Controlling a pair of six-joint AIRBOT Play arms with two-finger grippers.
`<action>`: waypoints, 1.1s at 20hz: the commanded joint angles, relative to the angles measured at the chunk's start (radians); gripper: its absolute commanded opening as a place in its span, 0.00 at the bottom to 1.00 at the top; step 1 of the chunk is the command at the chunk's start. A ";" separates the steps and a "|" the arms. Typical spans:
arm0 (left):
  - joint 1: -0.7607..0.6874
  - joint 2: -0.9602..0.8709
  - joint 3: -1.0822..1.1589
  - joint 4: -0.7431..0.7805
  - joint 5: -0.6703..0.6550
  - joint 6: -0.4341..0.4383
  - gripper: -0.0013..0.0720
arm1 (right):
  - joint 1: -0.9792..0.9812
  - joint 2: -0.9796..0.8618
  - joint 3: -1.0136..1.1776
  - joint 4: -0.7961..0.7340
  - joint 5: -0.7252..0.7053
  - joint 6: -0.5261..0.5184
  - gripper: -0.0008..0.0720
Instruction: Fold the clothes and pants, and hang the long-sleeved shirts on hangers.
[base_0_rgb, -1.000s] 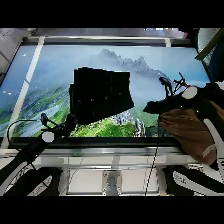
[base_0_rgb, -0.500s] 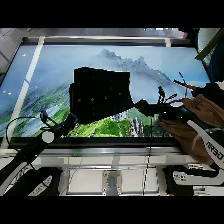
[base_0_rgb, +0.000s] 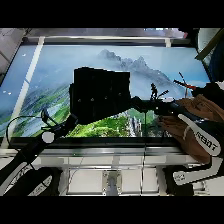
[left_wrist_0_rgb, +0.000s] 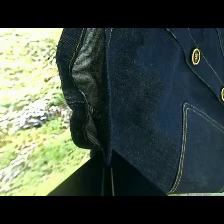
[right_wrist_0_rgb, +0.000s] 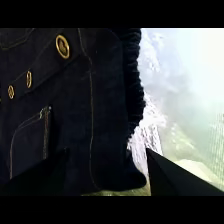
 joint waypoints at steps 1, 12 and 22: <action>-0.001 0.001 0.001 0.007 -0.006 0.049 0.04 | 0.008 -0.024 0.021 0.007 -0.011 0.026 0.38; 0.188 0.326 0.555 0.376 -0.566 0.361 0.04 | -0.051 0.438 0.381 -0.237 0.623 0.188 0.04; 0.235 0.164 1.178 0.369 -0.818 0.411 0.04 | 0.102 0.513 0.725 -0.374 0.681 0.529 0.03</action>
